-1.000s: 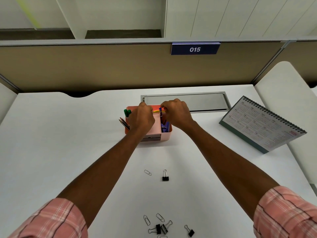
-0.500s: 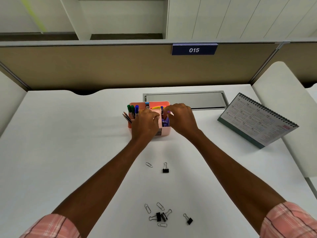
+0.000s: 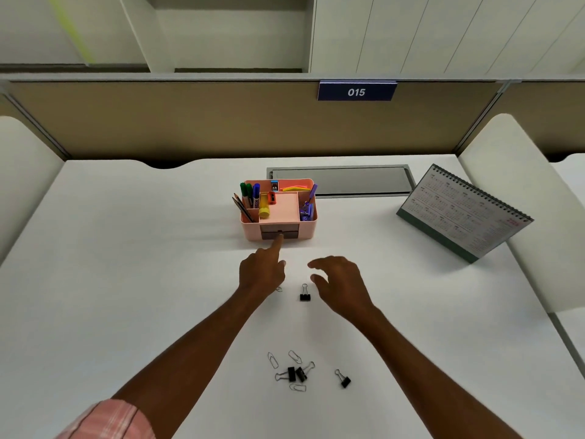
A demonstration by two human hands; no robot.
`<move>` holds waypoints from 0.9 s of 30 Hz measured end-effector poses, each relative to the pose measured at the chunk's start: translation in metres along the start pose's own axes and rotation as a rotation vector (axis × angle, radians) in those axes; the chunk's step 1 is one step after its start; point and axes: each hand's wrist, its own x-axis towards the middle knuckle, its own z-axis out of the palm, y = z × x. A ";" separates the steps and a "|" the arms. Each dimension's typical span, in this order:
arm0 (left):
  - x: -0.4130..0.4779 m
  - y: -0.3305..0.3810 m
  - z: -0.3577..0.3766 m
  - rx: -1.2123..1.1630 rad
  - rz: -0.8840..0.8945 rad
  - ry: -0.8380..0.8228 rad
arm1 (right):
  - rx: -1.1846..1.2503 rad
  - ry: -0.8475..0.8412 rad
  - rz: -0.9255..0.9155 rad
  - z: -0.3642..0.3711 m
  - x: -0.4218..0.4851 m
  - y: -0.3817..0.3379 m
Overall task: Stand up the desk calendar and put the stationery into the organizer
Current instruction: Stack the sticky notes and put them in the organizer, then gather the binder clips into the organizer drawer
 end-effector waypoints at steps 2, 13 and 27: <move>-0.001 -0.001 0.002 0.015 0.002 0.008 | 0.031 -0.002 0.008 0.004 -0.015 0.000; 0.010 0.004 0.004 0.086 0.016 -0.012 | 0.123 0.021 0.046 0.011 -0.056 -0.005; 0.020 0.021 0.027 -1.805 -0.446 -0.175 | 0.105 0.015 0.060 0.011 -0.070 0.000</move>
